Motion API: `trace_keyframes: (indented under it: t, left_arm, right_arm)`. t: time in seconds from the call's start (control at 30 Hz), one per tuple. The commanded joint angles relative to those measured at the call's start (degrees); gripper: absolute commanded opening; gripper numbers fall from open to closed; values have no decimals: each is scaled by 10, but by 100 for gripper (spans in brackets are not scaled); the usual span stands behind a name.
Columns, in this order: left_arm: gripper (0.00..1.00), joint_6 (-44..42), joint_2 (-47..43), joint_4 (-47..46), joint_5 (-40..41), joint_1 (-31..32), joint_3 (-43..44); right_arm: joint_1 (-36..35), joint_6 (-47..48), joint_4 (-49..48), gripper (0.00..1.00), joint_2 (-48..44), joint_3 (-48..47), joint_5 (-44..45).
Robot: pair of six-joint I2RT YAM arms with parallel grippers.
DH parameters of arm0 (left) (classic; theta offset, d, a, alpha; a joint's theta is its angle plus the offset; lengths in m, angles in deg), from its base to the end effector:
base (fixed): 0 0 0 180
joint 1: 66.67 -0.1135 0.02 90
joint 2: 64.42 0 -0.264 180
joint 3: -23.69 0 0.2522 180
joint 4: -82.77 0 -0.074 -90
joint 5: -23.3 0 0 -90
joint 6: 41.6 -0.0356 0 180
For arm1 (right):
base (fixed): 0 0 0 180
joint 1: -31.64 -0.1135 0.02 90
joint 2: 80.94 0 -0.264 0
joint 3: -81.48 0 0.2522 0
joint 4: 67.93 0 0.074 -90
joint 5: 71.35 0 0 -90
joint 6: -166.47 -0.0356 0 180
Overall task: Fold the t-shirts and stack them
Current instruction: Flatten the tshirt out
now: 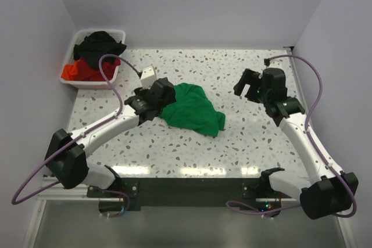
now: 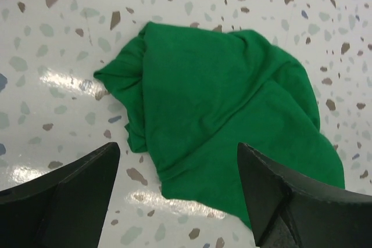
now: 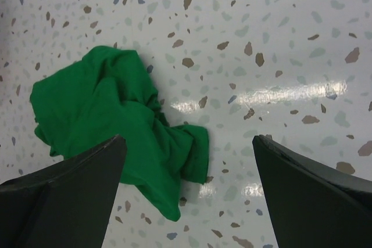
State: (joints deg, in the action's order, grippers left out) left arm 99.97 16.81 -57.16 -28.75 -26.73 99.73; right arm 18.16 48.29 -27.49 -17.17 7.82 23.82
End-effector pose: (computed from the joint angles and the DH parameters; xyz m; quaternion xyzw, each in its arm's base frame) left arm 0.2462 -0.1776 0.2791 -0.2117 0.8575 -0.0480 0.4665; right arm 0.2400 0.0542 0.3380 0.1332 0.8575 0.1395 0.4769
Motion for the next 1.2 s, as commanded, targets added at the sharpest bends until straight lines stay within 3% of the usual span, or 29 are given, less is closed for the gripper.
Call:
trace_keyframes:
  t: [0.0, 0.23, 0.47, 0.6, 1.17]
  left_arm:
    - [86, 11, -32, -43, -95, 9, -58]
    - [78, 10, -43, -125, -150, 10, -157]
    - [76, 1, -30, -180, -179, 10, -187]
    - [76, -2, -32, -180, -171, 10, -187]
    - [76, -9, -87, -177, -166, 9, -202]
  right_arm:
    - [-17, -4, -26, 95, 0, 52, -51]
    - [-95, -28, -44, 90, -43, 144, -51]
    - [-152, -48, -72, 77, -39, 199, -51]
    - [-186, -51, -109, 76, -15, 221, -46]
    - [-200, -49, -193, 67, 79, 226, -20]
